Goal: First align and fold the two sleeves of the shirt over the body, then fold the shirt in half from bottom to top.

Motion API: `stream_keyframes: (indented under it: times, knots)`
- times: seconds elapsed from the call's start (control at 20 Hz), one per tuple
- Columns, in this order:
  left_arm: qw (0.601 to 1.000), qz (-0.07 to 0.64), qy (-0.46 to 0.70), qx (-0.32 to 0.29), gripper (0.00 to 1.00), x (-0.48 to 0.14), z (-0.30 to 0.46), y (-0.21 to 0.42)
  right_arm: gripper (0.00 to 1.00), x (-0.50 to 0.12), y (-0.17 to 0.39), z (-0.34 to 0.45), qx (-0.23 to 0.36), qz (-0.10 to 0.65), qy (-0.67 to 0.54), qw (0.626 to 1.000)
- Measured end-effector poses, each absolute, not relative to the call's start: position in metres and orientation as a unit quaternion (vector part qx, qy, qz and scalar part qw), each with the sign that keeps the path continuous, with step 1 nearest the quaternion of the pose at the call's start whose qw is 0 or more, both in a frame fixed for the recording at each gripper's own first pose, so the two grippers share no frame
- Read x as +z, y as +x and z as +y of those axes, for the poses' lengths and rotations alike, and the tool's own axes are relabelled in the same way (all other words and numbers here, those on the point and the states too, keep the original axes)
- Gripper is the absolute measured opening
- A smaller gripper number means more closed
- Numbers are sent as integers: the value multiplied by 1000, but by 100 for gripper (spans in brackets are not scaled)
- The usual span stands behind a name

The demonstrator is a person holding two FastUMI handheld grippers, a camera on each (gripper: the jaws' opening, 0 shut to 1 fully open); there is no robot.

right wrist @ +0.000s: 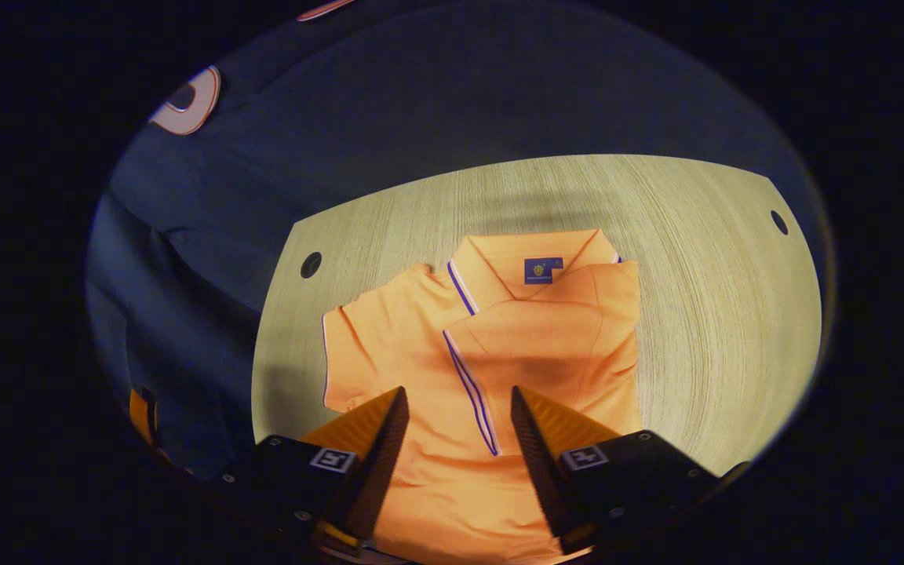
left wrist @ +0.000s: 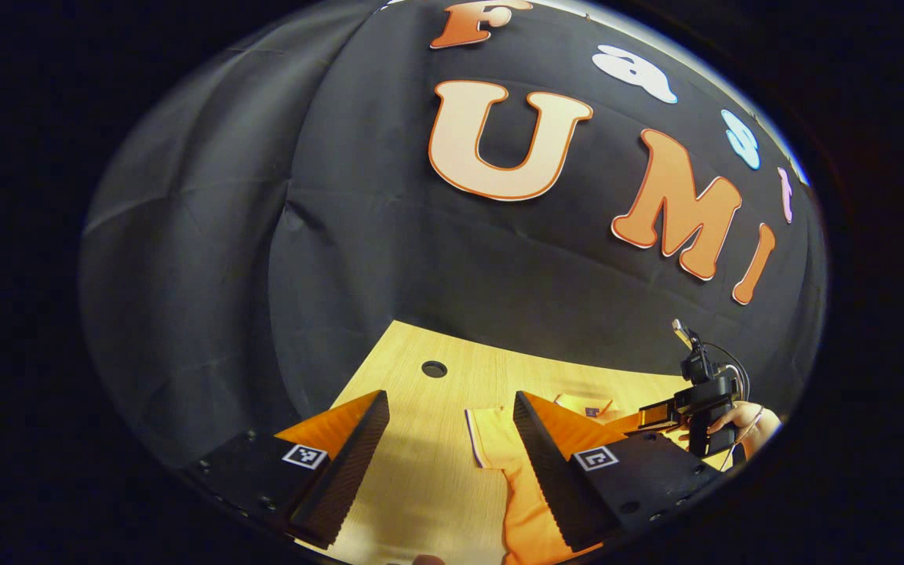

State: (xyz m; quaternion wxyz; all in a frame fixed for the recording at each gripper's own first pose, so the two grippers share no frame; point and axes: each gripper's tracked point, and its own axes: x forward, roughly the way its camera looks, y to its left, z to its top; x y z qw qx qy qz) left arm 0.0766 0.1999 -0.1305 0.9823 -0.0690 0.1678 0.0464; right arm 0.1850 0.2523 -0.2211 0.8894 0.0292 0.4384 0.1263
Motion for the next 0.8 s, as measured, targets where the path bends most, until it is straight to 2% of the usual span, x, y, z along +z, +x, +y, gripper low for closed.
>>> stream_keyframes:
  times: [0.05, 0.4, 0.8]
  knots:
    - [982, 173, -69, 43, 98, -134, 196, 79, 99, -218, 185, 251, 127, 431, 25, 893]
    - [976, 209, -59, 2, 98, -138, 146, 115, 99, -166, 181, 205, 109, 347, 24, 931]
    - [934, 346, -70, -49, 98, -216, 89, 175, 99, -125, 148, 106, 86, 303, 45, 948]
